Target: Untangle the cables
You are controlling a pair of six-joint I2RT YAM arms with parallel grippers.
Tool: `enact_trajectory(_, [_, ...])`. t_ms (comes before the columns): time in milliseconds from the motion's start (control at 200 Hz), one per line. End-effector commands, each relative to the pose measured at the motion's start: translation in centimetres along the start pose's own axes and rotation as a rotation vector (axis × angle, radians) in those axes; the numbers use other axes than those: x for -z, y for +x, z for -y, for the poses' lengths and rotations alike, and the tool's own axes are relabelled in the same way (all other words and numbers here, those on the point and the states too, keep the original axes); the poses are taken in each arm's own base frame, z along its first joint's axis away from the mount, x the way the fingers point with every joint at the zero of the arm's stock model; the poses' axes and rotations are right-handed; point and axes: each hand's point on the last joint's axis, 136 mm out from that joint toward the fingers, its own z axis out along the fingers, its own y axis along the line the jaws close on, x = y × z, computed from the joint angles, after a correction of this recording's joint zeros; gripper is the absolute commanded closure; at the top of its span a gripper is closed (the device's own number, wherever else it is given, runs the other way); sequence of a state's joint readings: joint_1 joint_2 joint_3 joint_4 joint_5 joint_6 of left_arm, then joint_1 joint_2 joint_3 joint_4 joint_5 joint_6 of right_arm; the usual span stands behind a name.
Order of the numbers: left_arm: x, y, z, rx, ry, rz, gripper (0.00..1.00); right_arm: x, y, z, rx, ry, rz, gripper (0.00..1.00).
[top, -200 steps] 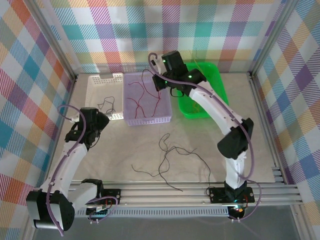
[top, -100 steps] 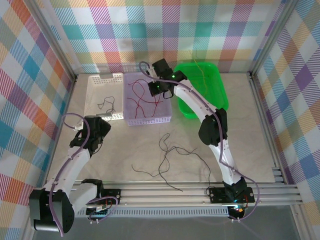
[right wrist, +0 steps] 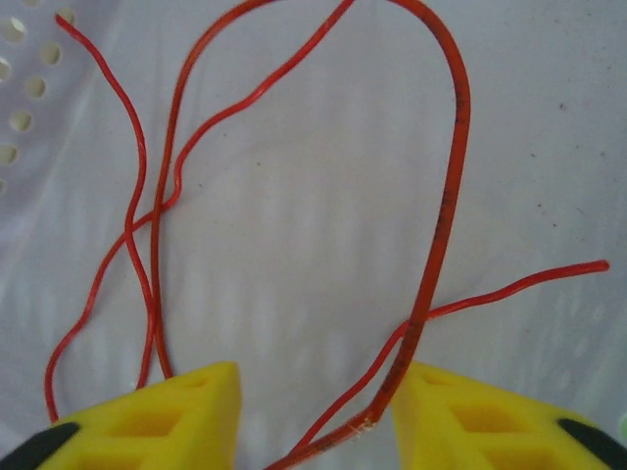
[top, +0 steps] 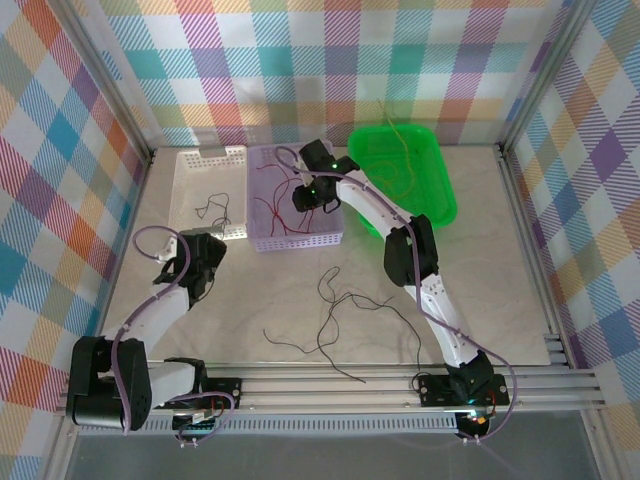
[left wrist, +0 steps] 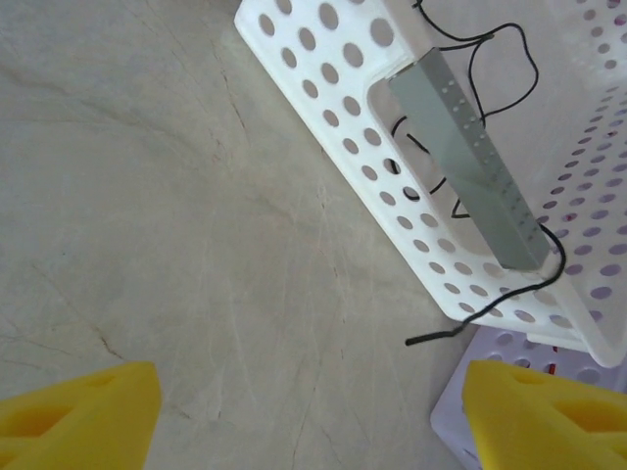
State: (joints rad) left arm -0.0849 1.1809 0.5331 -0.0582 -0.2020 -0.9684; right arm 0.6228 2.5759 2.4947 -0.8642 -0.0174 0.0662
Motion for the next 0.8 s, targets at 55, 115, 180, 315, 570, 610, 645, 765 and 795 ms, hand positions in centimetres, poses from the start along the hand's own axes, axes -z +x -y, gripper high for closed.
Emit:
enact_trajectory(55, [-0.6, -0.8, 1.8, 0.064, 0.072, 0.057, 0.22, 5.3, -2.9, -2.0, 0.006, -0.073, 0.118, 0.47])
enact_trajectory(115, [-0.8, -0.9, 2.0, 0.069, 0.077, 0.067, 0.22, 6.8, -3.5, -2.4, 0.007, -0.091, 0.157, 0.45])
enact_trajectory(180, [-1.1, -1.0, 2.3, 0.070, 0.078, 0.072, 0.22, 8.4, -3.9, -2.9, 0.007, -0.111, 0.192, 0.41])
enact_trajectory(315, [-2.0, -1.1, 2.4, 0.067, 0.062, 0.082, 0.25, 11.3, -4.0, -3.6, -0.009, -0.132, 0.247, 0.34])
enact_trajectory(570, [-3.3, -1.6, 2.8, 0.061, 0.037, 0.105, 0.38, 17.7, -2.2, -5.3, -0.039, -0.194, 0.367, 0.29])
enact_trajectory(610, [-3.4, -1.7, 3.0, 0.065, 0.038, 0.107, 0.40, 18.7, -1.7, -5.6, -0.035, -0.199, 0.386, 0.29])
enact_trajectory(645, [-3.5, -1.9, 3.3, 0.070, 0.041, 0.113, 0.42, 19.6, -1.3, -6.0, -0.030, -0.203, 0.403, 0.29])
enact_trajectory(765, [-3.8, -2.4, 4.1, 0.071, 0.044, 0.126, 0.48, 21.6, 0.9, -6.5, -0.026, -0.198, 0.431, 0.30])
enact_trajectory(795, [-3.9, -2.6, 4.4, 0.069, 0.046, 0.129, 0.50, 21.8, 1.6, -6.4, -0.032, -0.199, 0.432, 0.30])
